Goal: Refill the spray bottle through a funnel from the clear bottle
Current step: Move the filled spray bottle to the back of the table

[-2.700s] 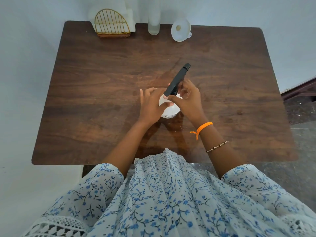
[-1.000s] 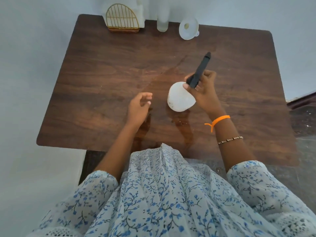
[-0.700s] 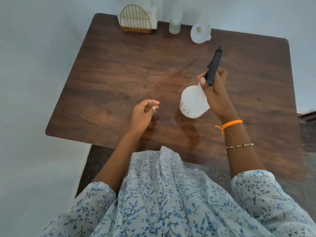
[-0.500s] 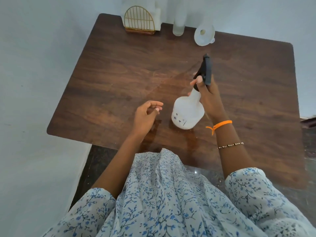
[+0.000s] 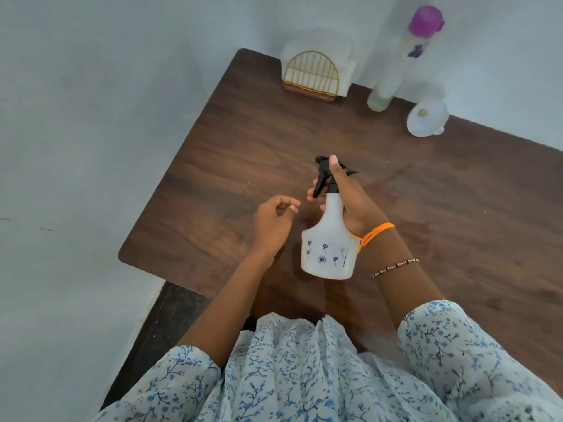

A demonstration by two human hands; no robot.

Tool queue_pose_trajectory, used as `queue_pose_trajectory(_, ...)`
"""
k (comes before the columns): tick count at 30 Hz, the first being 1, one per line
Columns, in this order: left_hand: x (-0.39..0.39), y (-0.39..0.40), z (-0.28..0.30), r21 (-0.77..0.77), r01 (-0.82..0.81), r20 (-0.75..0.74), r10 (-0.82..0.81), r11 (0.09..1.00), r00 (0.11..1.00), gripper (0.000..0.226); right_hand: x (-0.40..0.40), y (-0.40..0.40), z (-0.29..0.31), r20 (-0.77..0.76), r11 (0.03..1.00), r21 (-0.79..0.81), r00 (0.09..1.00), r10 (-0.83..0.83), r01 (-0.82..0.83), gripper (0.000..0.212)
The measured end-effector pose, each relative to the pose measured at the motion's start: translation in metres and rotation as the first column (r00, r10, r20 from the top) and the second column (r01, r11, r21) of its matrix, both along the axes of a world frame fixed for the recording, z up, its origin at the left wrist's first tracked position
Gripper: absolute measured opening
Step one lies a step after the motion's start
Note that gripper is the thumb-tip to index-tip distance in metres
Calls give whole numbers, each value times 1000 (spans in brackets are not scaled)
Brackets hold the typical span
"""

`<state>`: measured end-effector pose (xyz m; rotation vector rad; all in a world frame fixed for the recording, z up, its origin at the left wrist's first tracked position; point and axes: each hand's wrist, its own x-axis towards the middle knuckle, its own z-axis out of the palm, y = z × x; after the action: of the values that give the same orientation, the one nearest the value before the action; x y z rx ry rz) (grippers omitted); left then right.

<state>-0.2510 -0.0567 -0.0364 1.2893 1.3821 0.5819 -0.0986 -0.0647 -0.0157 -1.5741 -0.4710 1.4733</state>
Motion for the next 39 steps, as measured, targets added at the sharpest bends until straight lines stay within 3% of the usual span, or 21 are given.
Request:
queue_pose_trajectory(7, -27, 47, -17, -95, -97, -53, 92, 991, 994, 18, -27, 79, -14, 23, 985, -158, 997, 70, -66, 56)
queue_pose_trajectory(11, -33, 67, -23, -115, -120, -54, 114, 986, 992, 18, -36, 98, -23, 20, 972, -221, 997, -77, 79, 49)
queue_pose_trajectory(14, -33, 77, -25, -128, -107, -49, 102, 986, 994, 18, -36, 102, -25, -20, 965, -248, 995, -93, 86, 48)
queue_pose_trajectory(19, -23, 83, -28, -153, -68, -56, 60, 986, 997, 18, -24, 94, -24, -81, 970, -235, 994, -77, 56, 53)
queue_pose_trajectory(25, -10, 76, -27, -133, -17, -59, 9, 991, 998, 18, -11, 86, -21, -97, 934, -255, 954, -282, 250, 49)
queue_pose_trajectory(30, -2, 65, -22, -113, -3, -94, -8, 994, 996, 17, 5, 70, -16, -191, 959, -252, 964, -184, 133, 55)
queue_pose_trajectory(39, 43, 20, -8, -93, 173, -43, -178, 980, 983, 18, 45, -16, -14, -281, 894, -173, 850, -446, 413, 52)
